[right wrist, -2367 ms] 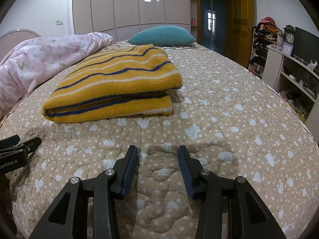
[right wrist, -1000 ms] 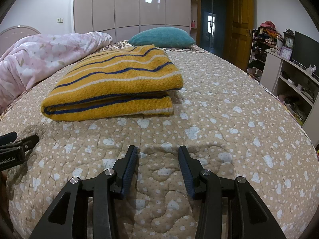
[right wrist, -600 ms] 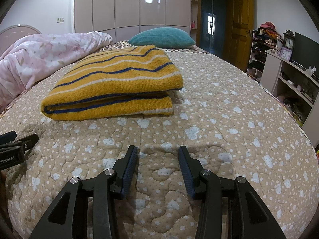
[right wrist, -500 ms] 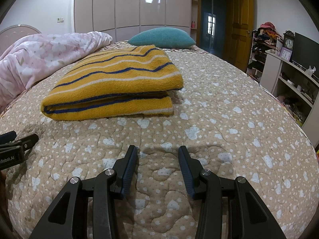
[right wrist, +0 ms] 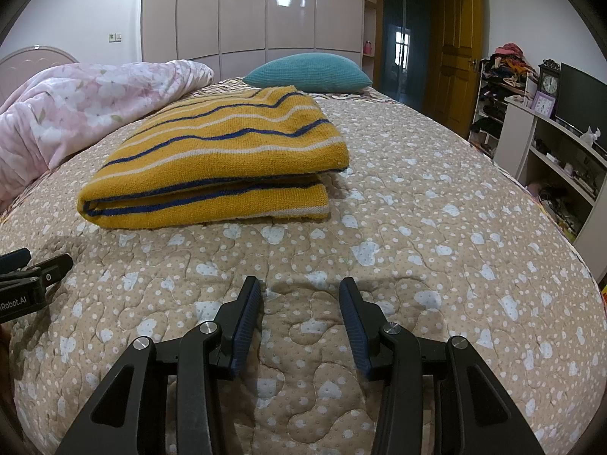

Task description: Fold small clothes

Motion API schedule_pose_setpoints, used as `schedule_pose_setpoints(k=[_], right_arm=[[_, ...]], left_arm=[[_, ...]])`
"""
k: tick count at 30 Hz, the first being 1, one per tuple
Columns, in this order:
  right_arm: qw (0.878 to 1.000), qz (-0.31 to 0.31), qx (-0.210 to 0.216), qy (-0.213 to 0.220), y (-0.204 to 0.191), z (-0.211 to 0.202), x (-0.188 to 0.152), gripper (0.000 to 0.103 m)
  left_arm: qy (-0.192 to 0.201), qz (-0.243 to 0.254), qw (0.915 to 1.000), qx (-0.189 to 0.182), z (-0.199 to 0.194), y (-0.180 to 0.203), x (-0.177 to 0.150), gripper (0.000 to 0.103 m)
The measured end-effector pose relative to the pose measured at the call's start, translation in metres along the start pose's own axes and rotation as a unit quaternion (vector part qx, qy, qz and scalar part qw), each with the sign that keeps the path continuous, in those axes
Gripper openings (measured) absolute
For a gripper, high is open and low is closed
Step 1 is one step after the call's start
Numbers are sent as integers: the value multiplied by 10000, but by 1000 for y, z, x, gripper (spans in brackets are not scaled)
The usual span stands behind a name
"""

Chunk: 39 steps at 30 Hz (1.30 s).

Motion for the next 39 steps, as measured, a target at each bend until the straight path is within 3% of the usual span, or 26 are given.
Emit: schedule_pose_setpoints(k=[39], right_arm=[[9999,-116,-21,31,-1,1,0,46]], left_arm=[[5,-1,10000,43,-1,1,0,97]])
Point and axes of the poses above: each gripper's, at about its wrist camera, not at the fingertips, and z roughly the way its jaws point, y to its right, x to its top, the point moved 4 cm from there along z, roughly the way its jaws point, and after that the axes turned 7 degrees about -x, right-handed, at the moved point
